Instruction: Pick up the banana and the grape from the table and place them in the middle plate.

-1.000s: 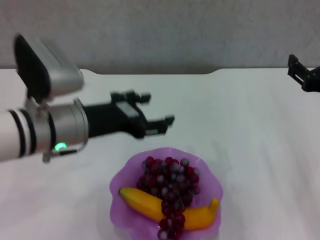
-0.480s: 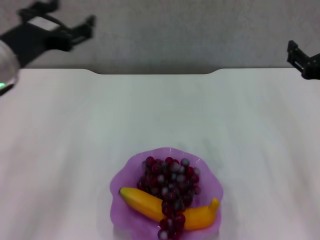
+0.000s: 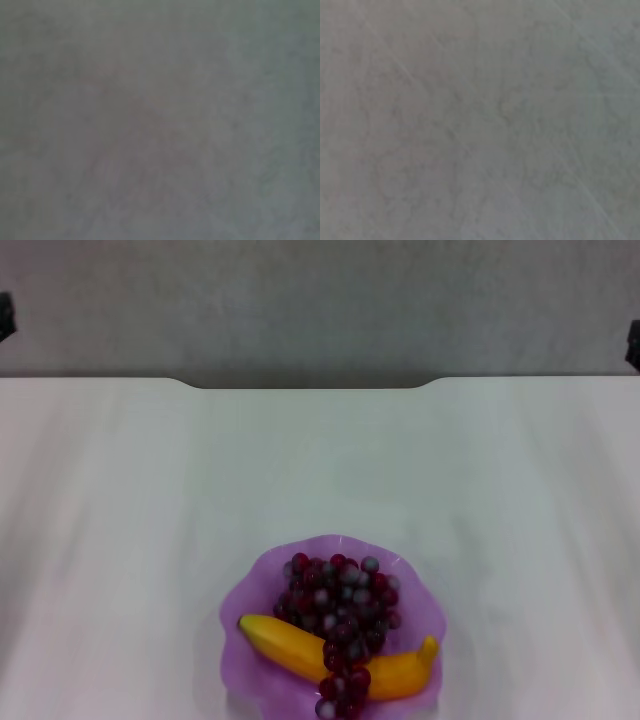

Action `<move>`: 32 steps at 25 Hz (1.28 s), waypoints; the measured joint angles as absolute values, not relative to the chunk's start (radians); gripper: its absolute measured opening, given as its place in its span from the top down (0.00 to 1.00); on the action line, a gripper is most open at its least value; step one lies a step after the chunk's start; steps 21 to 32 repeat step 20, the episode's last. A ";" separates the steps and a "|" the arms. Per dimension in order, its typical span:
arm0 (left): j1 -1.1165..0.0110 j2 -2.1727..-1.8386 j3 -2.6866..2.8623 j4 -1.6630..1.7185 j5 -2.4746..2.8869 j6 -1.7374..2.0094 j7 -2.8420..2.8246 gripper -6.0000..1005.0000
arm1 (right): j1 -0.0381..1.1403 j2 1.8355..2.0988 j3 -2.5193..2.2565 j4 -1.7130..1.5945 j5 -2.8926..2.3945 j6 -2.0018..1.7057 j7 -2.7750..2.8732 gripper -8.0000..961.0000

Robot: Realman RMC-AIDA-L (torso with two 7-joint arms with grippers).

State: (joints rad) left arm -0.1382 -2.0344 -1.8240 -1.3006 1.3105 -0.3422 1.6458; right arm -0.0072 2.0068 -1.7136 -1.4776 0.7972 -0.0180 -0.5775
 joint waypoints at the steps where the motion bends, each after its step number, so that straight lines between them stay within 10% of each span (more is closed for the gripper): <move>1: -0.140 -2.034 -1.832 -1.287 1.298 -0.342 1.653 0.12 | -0.009 2.007 -1.712 -1.474 0.798 -0.023 -0.577 0.23; 32: -0.144 -2.035 -1.841 -1.145 0.947 -0.367 1.933 0.12 | -0.012 2.008 -1.707 -1.434 0.801 -0.051 -0.562 0.23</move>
